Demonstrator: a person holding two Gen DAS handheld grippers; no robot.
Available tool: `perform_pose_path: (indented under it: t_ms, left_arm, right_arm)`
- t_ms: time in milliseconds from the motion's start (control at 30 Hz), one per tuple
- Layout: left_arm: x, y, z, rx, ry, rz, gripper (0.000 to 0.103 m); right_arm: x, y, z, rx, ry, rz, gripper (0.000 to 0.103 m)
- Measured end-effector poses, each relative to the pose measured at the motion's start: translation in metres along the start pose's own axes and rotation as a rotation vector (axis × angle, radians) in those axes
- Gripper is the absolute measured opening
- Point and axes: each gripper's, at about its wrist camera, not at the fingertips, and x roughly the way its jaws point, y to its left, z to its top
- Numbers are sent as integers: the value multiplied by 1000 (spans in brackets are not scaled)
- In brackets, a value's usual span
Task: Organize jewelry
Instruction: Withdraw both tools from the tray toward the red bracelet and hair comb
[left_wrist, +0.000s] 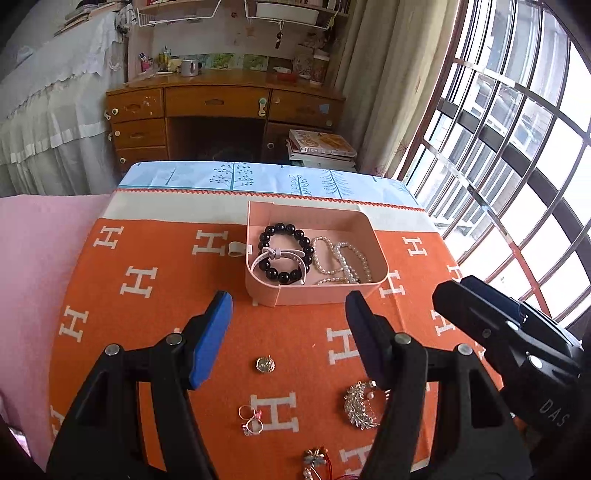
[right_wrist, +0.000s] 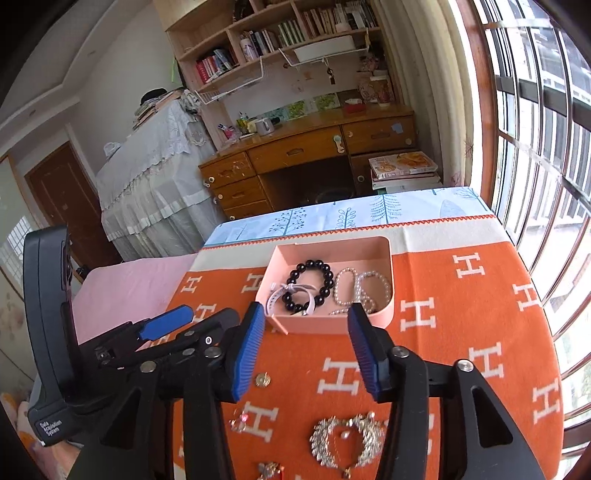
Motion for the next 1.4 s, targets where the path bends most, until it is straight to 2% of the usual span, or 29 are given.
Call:
perform_pose_path:
  t_ms: [267,600,867,1200,1400]
  left_arm:
    - [-43,-7,-31,4,-31,-7,61]
    - [-61,-19,-74,44,-14,-10,61]
    - [-60,-27,-101,62,22,-26,61]
    - [-60,-27,-114,74,30,-14,61]
    - [-54,-24,-126,88,61,6,61]
  right_arm:
    - [-57,15,-35,-46,-61,-4,57]
    - [-93,6,-85,-25,-45,-11,58]
    - [-94,3,-106,-19,-33,-34,58]
    - [-88,8,-122,-44,-1,-57,58]
    - [-84,-7,-133,-28,34,-87,58]
